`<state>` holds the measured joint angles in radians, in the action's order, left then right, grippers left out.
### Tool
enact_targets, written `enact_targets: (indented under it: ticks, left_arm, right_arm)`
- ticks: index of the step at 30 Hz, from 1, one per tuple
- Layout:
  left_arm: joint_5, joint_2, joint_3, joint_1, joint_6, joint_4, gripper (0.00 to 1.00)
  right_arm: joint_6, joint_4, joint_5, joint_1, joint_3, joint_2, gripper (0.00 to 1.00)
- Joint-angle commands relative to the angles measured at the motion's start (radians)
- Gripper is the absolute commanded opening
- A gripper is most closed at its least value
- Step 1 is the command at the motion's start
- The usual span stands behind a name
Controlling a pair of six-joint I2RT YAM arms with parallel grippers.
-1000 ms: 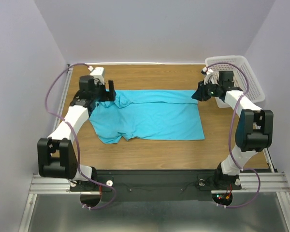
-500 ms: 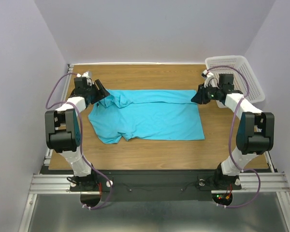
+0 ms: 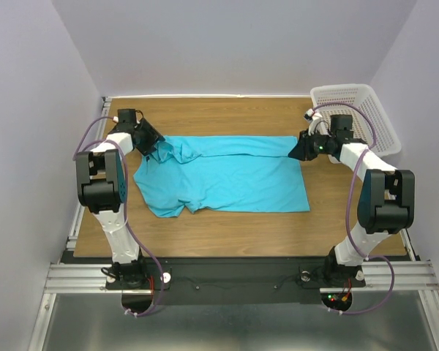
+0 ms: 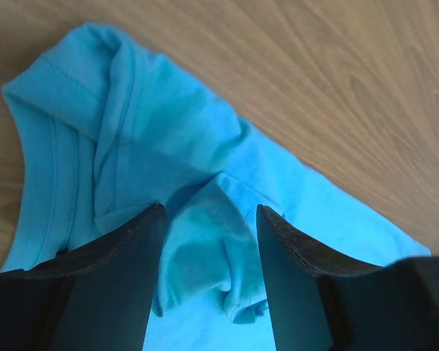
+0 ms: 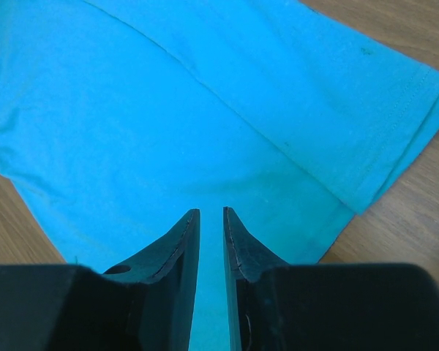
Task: Fold and stack the t-shirts
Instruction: Fold the tshirt
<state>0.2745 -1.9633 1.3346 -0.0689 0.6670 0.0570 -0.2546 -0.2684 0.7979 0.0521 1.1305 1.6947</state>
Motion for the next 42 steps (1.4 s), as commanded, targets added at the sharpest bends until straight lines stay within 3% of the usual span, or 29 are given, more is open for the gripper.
enact_targets:
  ticks: [1, 8, 14, 21, 23, 24, 25, 30, 33, 42]
  left_arm:
    - [-0.024, 0.018, 0.041, 0.009, 0.045, 0.079, 0.64]
    - [-0.020, -0.019, 0.093, 0.020, 0.043, 0.133, 0.64]
    - [-0.041, -0.036, 0.118, 0.035, 0.026, 0.152, 0.51]
    - [-0.052, -0.054, 0.136, 0.038, -0.041, 0.170, 0.50]
    - [-0.051, -0.060, 0.144, 0.038, -0.056, 0.172, 0.40]
    - [-0.046, -0.069, 0.146, 0.038, -0.070, 0.170, 0.21]
    - [-0.043, -0.074, 0.150, 0.038, -0.073, 0.170, 0.17]
    - [-0.017, -0.051, 0.149, 0.038, -0.109, 0.156, 0.11]
    - [0.050, 0.024, 0.101, 0.038, -0.164, 0.092, 0.00]
    - [0.221, 0.196, -0.123, 0.038, -0.294, 0.041, 0.00]
  right_arm:
    - [0.002, 0.032, 0.023, 0.003, 0.003, -0.010, 0.25]
    - [0.000, 0.034, 0.017, 0.003, 0.000, -0.012, 0.25]
    - [-0.003, 0.034, 0.015, 0.005, -0.003, -0.018, 0.25]
    - [-0.002, 0.034, 0.018, 0.005, -0.003, -0.020, 0.25]
    - [-0.002, 0.034, 0.018, 0.005, -0.003, -0.021, 0.25]
    - [-0.002, 0.034, 0.018, 0.005, -0.005, -0.021, 0.25]
    - [-0.002, 0.034, 0.018, 0.005, -0.005, -0.021, 0.25]
    - [-0.002, 0.034, 0.015, 0.006, -0.006, -0.029, 0.25]
    - [-0.002, 0.032, 0.018, 0.005, -0.006, -0.032, 0.25]
    - [-0.006, 0.034, 0.017, 0.006, -0.009, -0.040, 0.25]
